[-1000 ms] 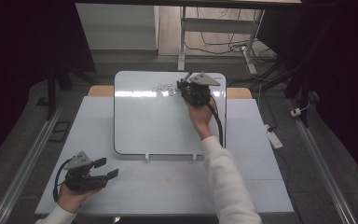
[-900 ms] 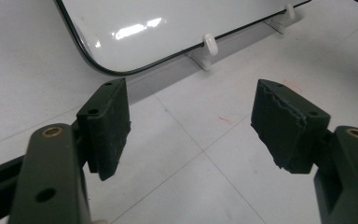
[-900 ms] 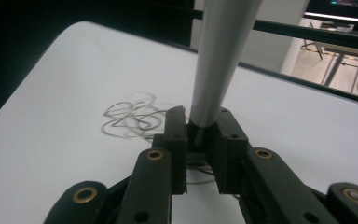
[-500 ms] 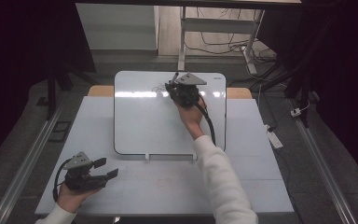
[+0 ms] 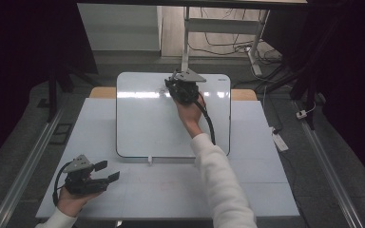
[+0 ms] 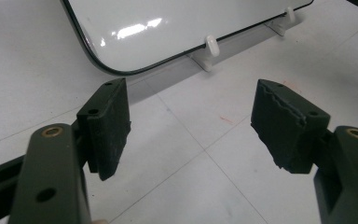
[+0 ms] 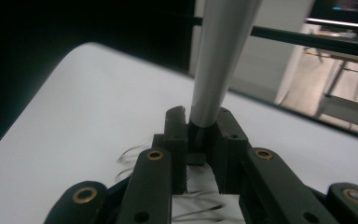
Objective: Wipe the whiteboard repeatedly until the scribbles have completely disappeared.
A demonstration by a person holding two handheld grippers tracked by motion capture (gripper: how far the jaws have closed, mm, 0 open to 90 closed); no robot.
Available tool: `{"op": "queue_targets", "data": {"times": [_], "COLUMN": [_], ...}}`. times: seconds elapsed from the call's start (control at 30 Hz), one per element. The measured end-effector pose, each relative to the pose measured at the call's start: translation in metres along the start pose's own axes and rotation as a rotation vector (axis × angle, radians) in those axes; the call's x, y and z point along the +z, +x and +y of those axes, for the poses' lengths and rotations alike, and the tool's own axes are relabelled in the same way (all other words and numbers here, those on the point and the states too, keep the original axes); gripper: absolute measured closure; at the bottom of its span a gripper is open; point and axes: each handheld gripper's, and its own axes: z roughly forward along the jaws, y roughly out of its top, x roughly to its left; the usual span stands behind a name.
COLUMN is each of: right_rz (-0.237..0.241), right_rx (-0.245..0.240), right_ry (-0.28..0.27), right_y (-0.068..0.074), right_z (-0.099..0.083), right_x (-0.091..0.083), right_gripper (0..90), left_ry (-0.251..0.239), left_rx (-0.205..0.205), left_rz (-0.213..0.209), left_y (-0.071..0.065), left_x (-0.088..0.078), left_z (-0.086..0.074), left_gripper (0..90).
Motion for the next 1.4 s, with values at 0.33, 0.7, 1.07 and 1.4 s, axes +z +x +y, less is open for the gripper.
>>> {"op": "queue_targets", "data": {"times": [0.33,0.7,1.07,1.4], "right_rz": [0.044,0.068,0.115,0.133], "right_rx": [-0.037,-0.079,-0.127,-0.164], "right_ry": [0.010,0.022,0.048,0.051], "right_y": [0.014,0.021,0.034,0.044], "right_z": [0.001,0.003,-0.007,-0.011], "right_x": [0.010,0.015,0.014,0.015], "right_gripper": [77.4,77.5,77.4,77.5], "left_ry": [0.001,-0.003,-0.003,-0.003], "left_rx": [-0.003,-0.005,-0.006,-0.010], "left_rz": [0.003,0.003,0.004,0.002], "left_y": [0.000,0.001,0.001,0.002], "left_x": [0.000,-0.002,-0.002,-0.001], "left_z": [0.000,-0.001,-0.001,-0.001], "left_gripper": [29.0,29.0,29.0,29.0]}}
